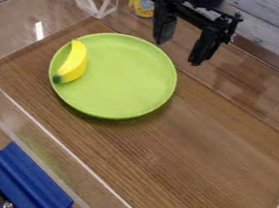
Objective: Remove the banana from inside the green plate and put it on the table
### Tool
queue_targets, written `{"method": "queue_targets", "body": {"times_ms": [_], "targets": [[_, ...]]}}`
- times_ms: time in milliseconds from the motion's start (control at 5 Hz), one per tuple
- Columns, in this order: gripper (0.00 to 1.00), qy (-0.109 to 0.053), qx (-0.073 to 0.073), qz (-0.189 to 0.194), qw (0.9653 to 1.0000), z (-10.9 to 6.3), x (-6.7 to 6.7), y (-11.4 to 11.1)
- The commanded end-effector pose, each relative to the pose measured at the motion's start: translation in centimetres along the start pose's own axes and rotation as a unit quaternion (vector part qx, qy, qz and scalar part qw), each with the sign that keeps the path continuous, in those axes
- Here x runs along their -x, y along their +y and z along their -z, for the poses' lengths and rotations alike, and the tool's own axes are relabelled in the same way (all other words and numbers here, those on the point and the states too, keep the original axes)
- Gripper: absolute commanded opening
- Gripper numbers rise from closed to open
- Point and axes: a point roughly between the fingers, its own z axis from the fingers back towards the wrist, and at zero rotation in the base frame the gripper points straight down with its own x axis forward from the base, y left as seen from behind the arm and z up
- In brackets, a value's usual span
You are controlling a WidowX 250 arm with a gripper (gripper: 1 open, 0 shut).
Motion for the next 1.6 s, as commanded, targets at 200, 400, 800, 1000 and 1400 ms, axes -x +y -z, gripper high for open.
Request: {"method": "queue_targets", "body": {"times_ms": [200, 400, 800, 1000, 1400], "targets": [[1.0, 0.005, 0.007, -0.031, 0.9995, 0.9, 1.3, 2.8], [1.0, -0.007, 0.01, -0.053, 0.9985, 0.9, 2.1, 5.7], [1.0, -0.013, 0.014, -0.082, 0.9964, 1.8, 2.7, 9.5], [1.0, -0.008, 0.015, -0.083, 0.9964, 2.4, 2.7, 9.6], [1.0, 0.001, 0.017, -0.086, 0.9962, 3.6, 2.7, 10.2]]}}
